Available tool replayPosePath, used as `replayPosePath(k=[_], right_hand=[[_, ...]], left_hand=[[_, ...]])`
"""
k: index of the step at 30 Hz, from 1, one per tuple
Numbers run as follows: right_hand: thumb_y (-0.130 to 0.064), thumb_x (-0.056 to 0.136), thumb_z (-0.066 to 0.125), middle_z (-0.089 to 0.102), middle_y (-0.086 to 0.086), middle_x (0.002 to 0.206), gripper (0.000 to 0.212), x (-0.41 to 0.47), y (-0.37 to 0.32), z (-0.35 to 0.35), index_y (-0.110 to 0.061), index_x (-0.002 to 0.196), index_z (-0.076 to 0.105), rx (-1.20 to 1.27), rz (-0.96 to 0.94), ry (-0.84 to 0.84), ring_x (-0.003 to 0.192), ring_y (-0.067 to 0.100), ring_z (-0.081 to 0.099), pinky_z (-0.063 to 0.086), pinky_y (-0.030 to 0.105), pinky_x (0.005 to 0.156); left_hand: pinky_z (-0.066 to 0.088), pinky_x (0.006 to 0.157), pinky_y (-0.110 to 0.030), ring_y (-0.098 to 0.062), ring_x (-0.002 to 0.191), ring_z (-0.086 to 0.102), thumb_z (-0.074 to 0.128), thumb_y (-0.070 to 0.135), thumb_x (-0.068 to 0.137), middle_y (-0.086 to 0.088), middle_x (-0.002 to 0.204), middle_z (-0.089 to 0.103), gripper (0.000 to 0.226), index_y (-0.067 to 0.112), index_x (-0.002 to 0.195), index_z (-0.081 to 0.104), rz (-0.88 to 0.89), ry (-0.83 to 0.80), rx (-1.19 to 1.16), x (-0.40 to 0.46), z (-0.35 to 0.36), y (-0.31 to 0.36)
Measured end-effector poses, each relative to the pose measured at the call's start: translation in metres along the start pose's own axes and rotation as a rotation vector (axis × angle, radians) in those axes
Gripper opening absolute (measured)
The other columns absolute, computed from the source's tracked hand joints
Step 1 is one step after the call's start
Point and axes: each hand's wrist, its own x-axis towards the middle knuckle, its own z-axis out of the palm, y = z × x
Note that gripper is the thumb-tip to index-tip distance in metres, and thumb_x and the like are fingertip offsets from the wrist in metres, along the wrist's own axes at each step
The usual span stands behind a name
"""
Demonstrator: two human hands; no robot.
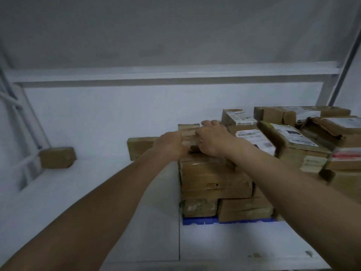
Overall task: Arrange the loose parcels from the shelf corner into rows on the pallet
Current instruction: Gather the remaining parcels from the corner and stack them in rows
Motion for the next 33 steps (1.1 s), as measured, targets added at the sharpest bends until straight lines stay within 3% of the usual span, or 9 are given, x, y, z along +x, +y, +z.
replayPosePath(k=[3, 6, 12, 24, 33], right_hand=[[-0.035, 0.095, 0.048, 0.034, 0.014, 0.144, 0.044, 0.014, -0.042, 0.011, -0.012, 0.132, 0.047, 0.055, -0.115, -0.076, 0.134, 0.036, 0.028, 0.030, 0.049, 0.107], [-0.039, 0.095, 0.048, 0.033, 0.012, 0.146, 0.047, 0.030, -0.089, 0.023, -0.014, 0.135, 0.045, 0.041, -0.204, -0.163, 0.136, 0.035, 0.026, 0.027, 0.050, 0.111], [-0.042, 0.094, 0.049, 0.024, 0.010, 0.152, 0.054, 0.056, -0.185, 0.042, -0.019, 0.141, 0.039, 0.080, -0.305, -0.269, 0.140, 0.034, 0.018, 0.026, 0.049, 0.110], [-0.040, 0.092, 0.053, 0.028, 0.008, 0.151, 0.056, 0.087, -0.361, 0.082, -0.019, 0.142, 0.040, 0.180, -0.381, -0.348, 0.137, 0.031, 0.023, 0.028, 0.048, 0.107], [-0.033, 0.092, 0.053, 0.031, 0.009, 0.146, 0.053, 0.097, -0.380, 0.115, -0.014, 0.139, 0.041, 0.143, -0.234, -0.424, 0.136, 0.032, 0.025, 0.029, 0.047, 0.105]], left_hand=[[0.049, 0.086, -0.034, -0.023, 0.106, 0.059, 0.051, 0.042, 0.092, -0.003, 0.121, 0.061, 0.041, 0.016, 0.123, 0.056, -0.015, -0.058, 0.137, -0.011, -0.004, -0.049], [0.047, 0.097, -0.037, -0.024, 0.114, 0.056, 0.052, 0.043, 0.092, -0.005, 0.128, 0.058, 0.048, 0.018, 0.133, 0.052, -0.095, -0.142, 0.180, -0.028, -0.009, -0.100], [0.042, 0.103, -0.038, -0.026, 0.125, 0.047, 0.055, 0.054, 0.088, -0.008, 0.137, 0.050, 0.061, 0.014, 0.134, 0.050, -0.286, -0.184, 0.207, -0.065, -0.027, -0.199], [0.036, 0.108, -0.038, -0.027, 0.132, 0.039, 0.054, 0.054, 0.089, -0.010, 0.145, 0.040, 0.067, 0.012, 0.141, 0.043, -0.472, -0.274, 0.175, -0.129, -0.048, -0.372], [0.040, 0.103, -0.038, -0.030, 0.127, 0.044, 0.059, 0.051, 0.088, -0.012, 0.142, 0.042, 0.069, 0.011, 0.141, 0.041, -0.441, -0.341, 0.075, -0.121, -0.040, -0.415]])
